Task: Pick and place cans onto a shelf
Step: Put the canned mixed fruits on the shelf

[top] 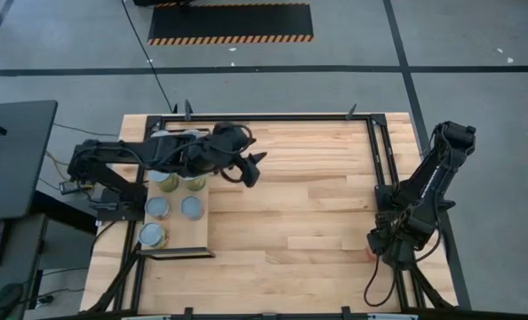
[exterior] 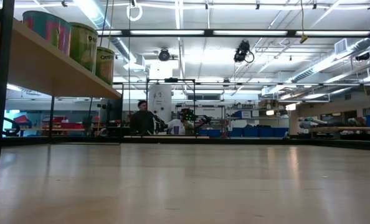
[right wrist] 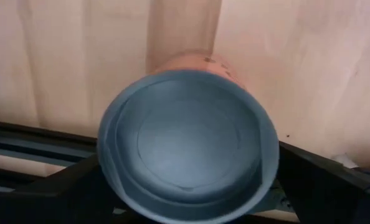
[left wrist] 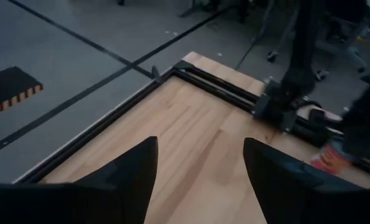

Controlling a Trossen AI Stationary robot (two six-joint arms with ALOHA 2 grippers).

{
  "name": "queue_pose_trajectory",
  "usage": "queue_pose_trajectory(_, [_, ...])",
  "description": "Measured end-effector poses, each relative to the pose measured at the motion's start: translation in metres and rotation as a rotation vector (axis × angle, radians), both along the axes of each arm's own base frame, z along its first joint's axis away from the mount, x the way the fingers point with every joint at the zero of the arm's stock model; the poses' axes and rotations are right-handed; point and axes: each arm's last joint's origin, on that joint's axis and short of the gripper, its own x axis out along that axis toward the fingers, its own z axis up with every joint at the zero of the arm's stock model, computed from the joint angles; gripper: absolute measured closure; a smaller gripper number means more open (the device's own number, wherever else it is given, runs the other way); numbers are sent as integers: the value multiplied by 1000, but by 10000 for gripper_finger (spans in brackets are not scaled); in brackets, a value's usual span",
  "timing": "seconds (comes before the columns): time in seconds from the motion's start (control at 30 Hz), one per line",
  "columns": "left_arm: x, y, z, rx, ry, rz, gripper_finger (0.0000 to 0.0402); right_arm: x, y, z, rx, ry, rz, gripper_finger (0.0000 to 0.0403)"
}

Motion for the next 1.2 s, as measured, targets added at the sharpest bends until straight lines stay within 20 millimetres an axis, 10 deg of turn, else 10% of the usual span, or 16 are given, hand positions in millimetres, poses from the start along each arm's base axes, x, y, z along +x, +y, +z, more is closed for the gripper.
queue_pose_trajectory(0.37, [-18,-31,19,-37,-60,-321,159,15,-6,7,35,-23,203,97])
queue_pose_trajectory(0.73, [-84,-39,56,-73,-160,-483,159,114,-33,42,30,-225,180,127])
queue_pose_trajectory(1.2, [-114,-40,53,-60,-51,-504,159,265,-56,36,-7,-164,-696,125])
